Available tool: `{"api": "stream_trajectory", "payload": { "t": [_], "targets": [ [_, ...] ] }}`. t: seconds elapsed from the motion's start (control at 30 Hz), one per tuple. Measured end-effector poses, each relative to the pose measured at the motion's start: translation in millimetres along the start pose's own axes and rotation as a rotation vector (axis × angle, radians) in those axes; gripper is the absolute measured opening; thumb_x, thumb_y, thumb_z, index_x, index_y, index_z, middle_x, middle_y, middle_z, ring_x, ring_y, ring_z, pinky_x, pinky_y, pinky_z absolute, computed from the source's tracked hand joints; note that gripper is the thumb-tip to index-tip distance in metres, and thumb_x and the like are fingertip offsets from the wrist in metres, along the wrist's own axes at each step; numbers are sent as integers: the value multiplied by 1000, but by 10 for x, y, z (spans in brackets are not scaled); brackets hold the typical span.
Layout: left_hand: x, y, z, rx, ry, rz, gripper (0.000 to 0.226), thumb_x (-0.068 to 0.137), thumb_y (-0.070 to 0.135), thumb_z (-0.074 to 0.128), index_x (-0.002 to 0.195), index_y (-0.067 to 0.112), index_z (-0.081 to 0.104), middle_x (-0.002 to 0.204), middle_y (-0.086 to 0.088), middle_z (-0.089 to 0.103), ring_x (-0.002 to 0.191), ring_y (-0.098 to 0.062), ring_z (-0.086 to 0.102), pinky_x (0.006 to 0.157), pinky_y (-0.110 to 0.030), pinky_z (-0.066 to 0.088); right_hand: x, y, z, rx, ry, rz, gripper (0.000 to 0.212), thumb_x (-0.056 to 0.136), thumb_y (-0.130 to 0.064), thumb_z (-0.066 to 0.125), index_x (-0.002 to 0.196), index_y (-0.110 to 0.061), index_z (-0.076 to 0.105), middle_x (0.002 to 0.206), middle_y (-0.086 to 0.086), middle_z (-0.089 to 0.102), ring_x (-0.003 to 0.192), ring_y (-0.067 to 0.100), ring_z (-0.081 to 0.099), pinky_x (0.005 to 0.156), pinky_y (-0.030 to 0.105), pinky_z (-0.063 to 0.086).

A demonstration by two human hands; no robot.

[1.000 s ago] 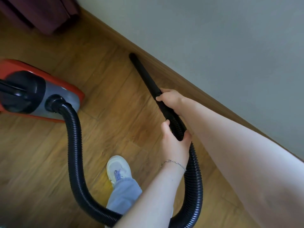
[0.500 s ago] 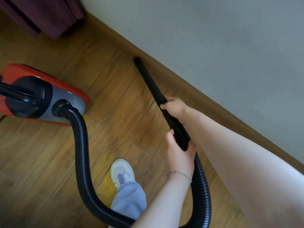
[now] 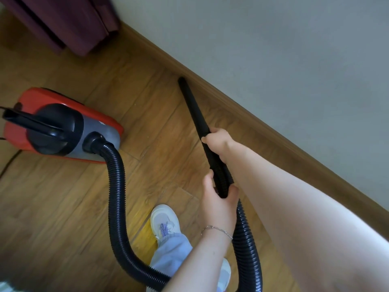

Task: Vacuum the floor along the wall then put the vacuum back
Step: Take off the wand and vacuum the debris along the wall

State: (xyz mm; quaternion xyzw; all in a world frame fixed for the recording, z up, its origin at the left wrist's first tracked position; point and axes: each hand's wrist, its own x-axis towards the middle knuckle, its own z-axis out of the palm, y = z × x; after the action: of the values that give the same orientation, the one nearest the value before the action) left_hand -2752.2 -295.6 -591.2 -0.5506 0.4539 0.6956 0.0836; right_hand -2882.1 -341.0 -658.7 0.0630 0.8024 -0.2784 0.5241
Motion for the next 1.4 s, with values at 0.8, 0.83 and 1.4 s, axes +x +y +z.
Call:
{"api": "stream_trajectory", "payload": {
  "t": [0.8,0.83,1.4],
  "targets": [
    [-240,60,-50,23,-82,31,40,81,26,63,97,53,38,85,9,64,70,-9,64,61,-25,50,-308,-16,-119,7,54,97,44,95,-11,49,138,-18,45,89,8,58,79,23,57,63,31,50],
    [-257,38,-51,31,-77,32,41,81,26,63,101,52,38,85,9,64,71,-9,64,60,-25,50,-337,4,-115,7,45,95,45,95,-11,49,140,-18,44,89,8,57,79,23,57,62,30,49],
    [-835,-458,-110,-57,-46,148,72,87,21,61,141,26,13,91,16,57,84,-11,62,74,-27,51,-1235,185,100,-247,-30,-382,58,96,-18,49,148,-29,27,125,-4,50,88,9,56,65,20,43]
  ]
}}
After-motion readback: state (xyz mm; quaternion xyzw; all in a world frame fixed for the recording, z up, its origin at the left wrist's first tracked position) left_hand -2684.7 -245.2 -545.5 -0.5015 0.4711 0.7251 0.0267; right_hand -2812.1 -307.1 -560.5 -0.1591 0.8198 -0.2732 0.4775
